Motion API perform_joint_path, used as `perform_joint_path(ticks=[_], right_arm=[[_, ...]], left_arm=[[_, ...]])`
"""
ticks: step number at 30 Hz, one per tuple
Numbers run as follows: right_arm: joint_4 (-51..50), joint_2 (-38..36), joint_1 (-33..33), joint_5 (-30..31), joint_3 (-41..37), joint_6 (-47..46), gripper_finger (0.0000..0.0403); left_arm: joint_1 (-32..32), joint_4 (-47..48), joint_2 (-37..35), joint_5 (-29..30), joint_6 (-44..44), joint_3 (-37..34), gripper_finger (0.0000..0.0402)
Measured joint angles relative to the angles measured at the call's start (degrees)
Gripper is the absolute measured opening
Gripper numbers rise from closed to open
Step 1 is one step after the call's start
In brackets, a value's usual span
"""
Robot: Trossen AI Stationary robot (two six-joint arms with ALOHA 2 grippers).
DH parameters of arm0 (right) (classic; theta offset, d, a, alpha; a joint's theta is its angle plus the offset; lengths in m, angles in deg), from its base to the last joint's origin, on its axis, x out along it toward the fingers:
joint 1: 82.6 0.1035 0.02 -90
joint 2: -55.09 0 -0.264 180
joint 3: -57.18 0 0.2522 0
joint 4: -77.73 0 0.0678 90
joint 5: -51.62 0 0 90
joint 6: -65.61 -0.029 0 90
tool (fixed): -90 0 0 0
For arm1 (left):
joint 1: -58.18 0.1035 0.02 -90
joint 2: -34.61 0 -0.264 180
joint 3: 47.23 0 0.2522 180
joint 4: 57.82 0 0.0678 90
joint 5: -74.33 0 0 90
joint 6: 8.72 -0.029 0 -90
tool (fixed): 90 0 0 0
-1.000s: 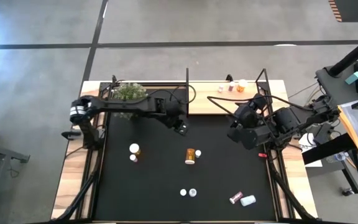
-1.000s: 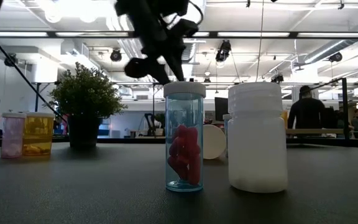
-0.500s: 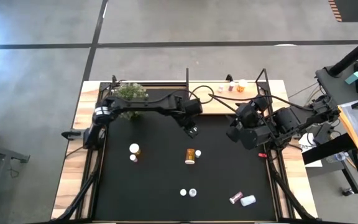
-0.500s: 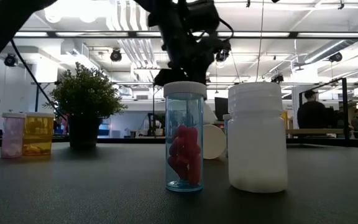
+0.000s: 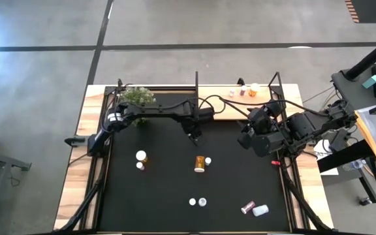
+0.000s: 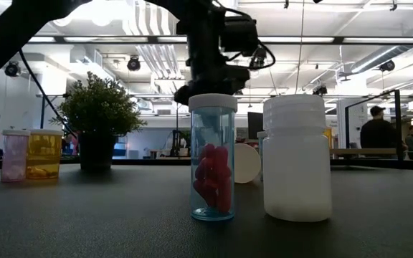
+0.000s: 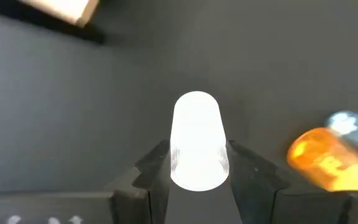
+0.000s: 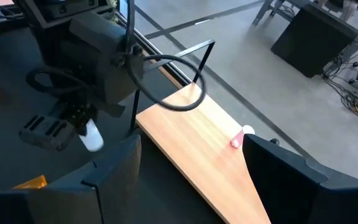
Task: Pick and place medicine bottles onto shelf by color
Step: Put the top left white pill bottle on the shelf
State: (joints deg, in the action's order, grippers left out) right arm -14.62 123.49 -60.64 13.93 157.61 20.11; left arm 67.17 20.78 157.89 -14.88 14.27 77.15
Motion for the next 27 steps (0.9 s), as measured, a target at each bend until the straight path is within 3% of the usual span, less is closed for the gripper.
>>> perform_joint_path(ticks=[7, 27], right_arm=[[0.0, 0.0, 0.0, 0.0, 0.0, 0.0, 0.0272], [0.0, 0.0, 0.0, 0.0, -0.1, 0.1, 0.0272]], left_arm=[[0.0, 6.7, 0.0, 3.4, 0.1, -0.5, 0.0121], [-0.3, 6.0, 0.4, 2.6, 0.5, -1.5, 0.0121]])
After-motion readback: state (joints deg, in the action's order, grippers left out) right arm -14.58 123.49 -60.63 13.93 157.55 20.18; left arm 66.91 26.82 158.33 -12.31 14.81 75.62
